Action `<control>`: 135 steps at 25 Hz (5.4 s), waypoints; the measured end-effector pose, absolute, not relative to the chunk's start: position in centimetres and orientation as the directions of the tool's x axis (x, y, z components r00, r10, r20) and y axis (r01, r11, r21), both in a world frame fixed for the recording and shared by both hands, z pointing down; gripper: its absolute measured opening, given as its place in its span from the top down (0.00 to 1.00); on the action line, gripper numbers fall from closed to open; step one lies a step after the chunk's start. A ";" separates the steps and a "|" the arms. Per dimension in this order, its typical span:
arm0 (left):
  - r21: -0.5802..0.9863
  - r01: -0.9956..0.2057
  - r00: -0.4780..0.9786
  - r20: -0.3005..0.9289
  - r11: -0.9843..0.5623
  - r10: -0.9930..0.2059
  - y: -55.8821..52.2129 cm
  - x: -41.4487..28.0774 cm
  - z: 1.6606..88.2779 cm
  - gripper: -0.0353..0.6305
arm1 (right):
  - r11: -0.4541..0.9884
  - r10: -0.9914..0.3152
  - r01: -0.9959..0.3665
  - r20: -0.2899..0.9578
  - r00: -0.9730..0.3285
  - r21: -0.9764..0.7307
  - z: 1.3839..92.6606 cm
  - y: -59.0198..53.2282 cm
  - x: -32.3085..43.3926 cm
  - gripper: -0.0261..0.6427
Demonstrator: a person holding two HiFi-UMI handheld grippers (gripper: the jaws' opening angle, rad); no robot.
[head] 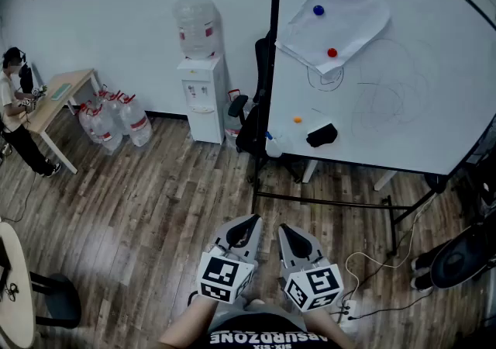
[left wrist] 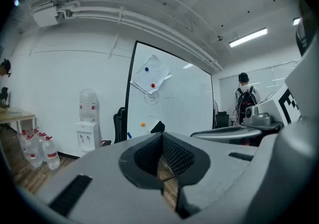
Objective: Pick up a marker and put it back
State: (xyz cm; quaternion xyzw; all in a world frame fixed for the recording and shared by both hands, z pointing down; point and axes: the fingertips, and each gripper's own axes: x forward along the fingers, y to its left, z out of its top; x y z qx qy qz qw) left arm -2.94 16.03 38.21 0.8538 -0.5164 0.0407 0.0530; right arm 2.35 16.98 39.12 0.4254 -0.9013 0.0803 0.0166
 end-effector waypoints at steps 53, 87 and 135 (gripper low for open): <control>0.080 -0.916 0.402 0.211 -0.394 -0.891 -1.8 -4.5 41.1 0.61 | 0.583 -0.781 -0.799 0.169 -0.601 -0.147 41.7 3.2 4.2 0.97; 0.015 -0.848 0.503 0.333 -0.529 -0.797 -15.1 -3.8 47.5 0.61 | 0.503 -0.840 -0.860 0.185 -0.511 -0.089 43.4 -7.3 0.9 0.97; 0.193 -0.854 0.516 0.438 -0.484 -0.736 -23.7 -2.7 53.9 0.78 | 0.451 -0.845 -0.885 0.265 -0.464 -0.113 45.8 -15.0 4.6 0.97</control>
